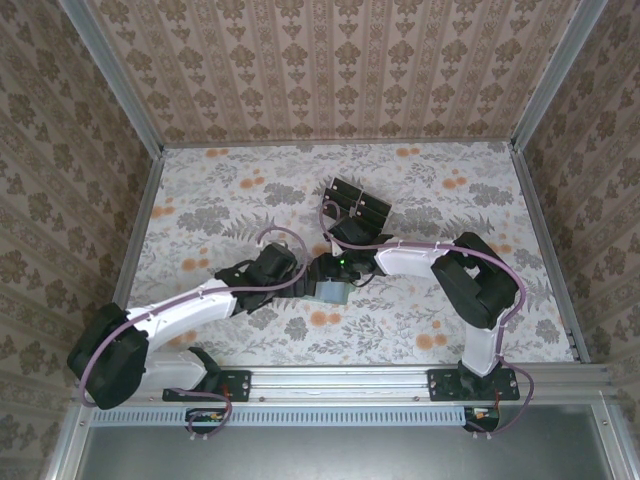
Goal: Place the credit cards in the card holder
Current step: Flip over the card slot on the card holder.
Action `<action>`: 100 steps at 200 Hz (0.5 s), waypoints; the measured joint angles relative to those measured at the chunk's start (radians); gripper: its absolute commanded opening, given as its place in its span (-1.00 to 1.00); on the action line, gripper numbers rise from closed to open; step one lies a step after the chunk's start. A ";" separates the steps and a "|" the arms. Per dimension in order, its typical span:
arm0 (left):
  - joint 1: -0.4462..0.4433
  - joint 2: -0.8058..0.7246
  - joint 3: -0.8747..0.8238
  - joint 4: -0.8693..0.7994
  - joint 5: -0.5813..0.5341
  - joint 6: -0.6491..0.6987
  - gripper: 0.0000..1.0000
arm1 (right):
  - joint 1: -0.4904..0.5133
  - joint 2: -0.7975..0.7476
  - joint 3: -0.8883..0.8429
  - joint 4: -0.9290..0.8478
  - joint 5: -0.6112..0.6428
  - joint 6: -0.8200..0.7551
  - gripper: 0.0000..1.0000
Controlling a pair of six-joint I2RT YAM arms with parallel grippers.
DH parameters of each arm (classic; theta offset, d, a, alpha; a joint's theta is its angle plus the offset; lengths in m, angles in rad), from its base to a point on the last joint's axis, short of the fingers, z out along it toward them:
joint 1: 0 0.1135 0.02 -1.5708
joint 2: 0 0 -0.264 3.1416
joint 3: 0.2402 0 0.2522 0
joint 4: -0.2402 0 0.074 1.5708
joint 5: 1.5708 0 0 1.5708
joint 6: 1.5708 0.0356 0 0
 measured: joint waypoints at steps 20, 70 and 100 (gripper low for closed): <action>-0.029 -0.011 -0.037 0.037 -0.010 0.000 1.00 | 0.000 0.002 0.000 0.003 -0.002 0.013 0.14; -0.080 -0.040 -0.118 0.117 -0.035 0.000 1.00 | 0.000 0.006 0.000 0.027 -0.016 0.044 0.19; -0.097 -0.029 -0.120 0.167 -0.040 0.005 1.00 | 0.000 0.008 0.000 0.033 -0.022 0.055 0.20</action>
